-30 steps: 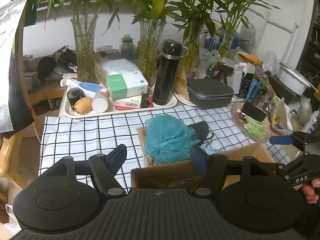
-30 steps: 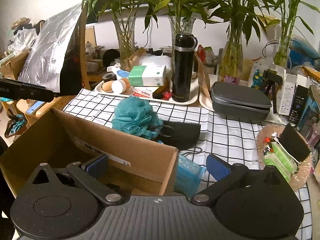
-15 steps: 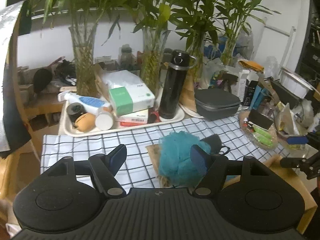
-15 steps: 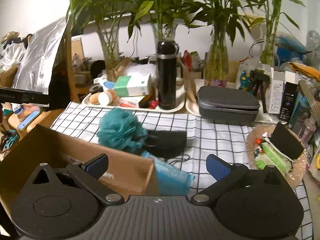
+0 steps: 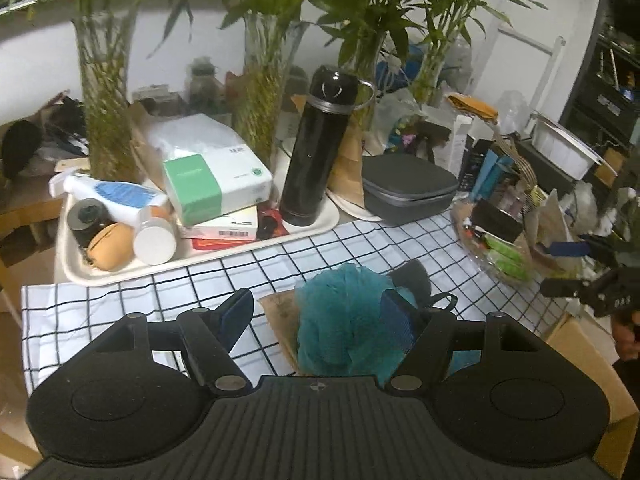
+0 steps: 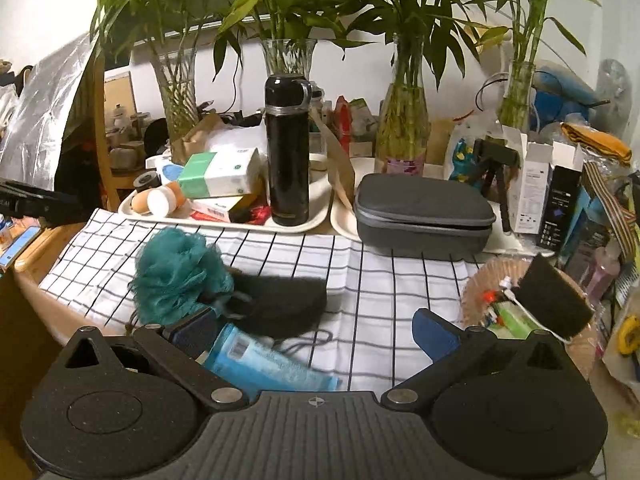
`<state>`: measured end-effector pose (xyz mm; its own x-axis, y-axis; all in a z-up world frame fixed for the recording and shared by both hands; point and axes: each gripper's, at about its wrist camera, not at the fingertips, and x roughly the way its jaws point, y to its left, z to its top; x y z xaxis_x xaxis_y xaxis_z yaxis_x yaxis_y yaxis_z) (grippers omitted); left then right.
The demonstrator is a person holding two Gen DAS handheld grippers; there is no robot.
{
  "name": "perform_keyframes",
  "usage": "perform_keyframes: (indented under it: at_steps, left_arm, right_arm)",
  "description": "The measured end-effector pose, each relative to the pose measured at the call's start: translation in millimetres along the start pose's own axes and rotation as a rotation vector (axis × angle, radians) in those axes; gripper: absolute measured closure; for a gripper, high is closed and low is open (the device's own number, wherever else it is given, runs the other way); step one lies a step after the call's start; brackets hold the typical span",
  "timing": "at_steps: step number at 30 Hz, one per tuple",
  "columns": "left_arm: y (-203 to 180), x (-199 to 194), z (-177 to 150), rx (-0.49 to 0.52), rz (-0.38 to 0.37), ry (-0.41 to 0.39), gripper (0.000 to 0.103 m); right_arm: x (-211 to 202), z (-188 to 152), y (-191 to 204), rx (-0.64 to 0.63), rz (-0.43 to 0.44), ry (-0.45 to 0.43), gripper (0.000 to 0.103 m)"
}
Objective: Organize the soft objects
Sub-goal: 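Lower the left gripper onto the teal mesh loofah and close it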
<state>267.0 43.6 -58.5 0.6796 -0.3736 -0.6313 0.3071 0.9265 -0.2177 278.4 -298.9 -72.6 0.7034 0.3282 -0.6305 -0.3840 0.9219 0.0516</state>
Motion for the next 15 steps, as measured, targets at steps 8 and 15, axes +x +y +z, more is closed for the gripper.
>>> perform_keyframes:
  at_steps: [8,15]
  left_arm:
    - [20,29,4,-0.052,-0.068,0.047,0.033]
    - [29,51,4,-0.098,-0.1,0.078,0.033]
  right_arm:
    - [20,14,-19,0.055,0.013,-0.006,0.0]
    - [32,16,-25,0.061,-0.002,0.013,0.0]
